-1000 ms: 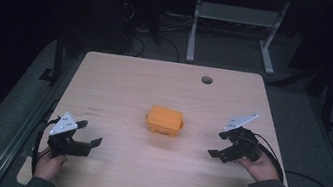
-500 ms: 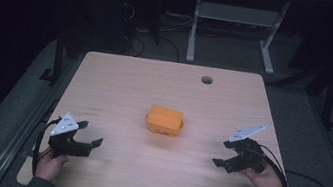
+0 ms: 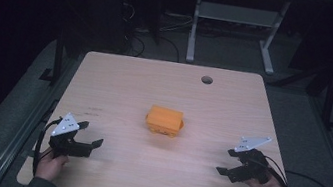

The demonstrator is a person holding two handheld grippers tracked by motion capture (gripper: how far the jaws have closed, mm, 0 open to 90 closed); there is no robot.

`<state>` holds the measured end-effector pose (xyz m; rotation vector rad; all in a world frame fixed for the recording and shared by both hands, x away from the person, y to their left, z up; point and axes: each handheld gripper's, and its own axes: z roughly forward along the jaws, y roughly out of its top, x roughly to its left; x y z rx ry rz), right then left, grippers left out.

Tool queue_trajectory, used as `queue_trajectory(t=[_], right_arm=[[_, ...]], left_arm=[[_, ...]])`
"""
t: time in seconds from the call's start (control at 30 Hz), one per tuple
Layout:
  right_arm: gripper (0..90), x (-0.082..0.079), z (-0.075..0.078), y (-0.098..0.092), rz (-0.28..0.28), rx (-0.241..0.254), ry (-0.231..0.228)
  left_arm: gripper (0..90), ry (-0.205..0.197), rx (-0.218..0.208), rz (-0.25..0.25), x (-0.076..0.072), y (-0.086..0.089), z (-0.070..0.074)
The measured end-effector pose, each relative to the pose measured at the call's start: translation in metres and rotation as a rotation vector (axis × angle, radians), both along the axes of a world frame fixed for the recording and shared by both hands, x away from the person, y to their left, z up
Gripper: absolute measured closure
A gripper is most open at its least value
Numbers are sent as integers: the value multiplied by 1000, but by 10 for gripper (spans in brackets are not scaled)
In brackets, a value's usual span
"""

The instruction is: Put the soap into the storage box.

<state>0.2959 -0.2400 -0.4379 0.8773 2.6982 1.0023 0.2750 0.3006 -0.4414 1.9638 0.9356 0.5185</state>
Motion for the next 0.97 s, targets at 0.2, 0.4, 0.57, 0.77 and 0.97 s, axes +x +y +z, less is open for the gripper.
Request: queue_trajectory(t=[0.2, 0.4, 0.57, 0.77, 0.97], right_arm=[[202, -10, -5, -6, -20, 17, 4], [192, -18, -9, -11, -42, 29, -8], [181, -30, -15, -18, -71, 56, -20], [156, -44, -18, -20, -105, 67, -45], [140, -51, -17, -17, -110, 85, -76]], left_arm=[[141, -2, -2, 0, 0, 0, 0], [141, -1, -2, 0, 0, 0, 0], [141, 1, 1, -4, 0, -1, 0], [141, 2, 7, -12, 0, -1, 1], [141, 1, 10, -13, 0, -1, 1]])
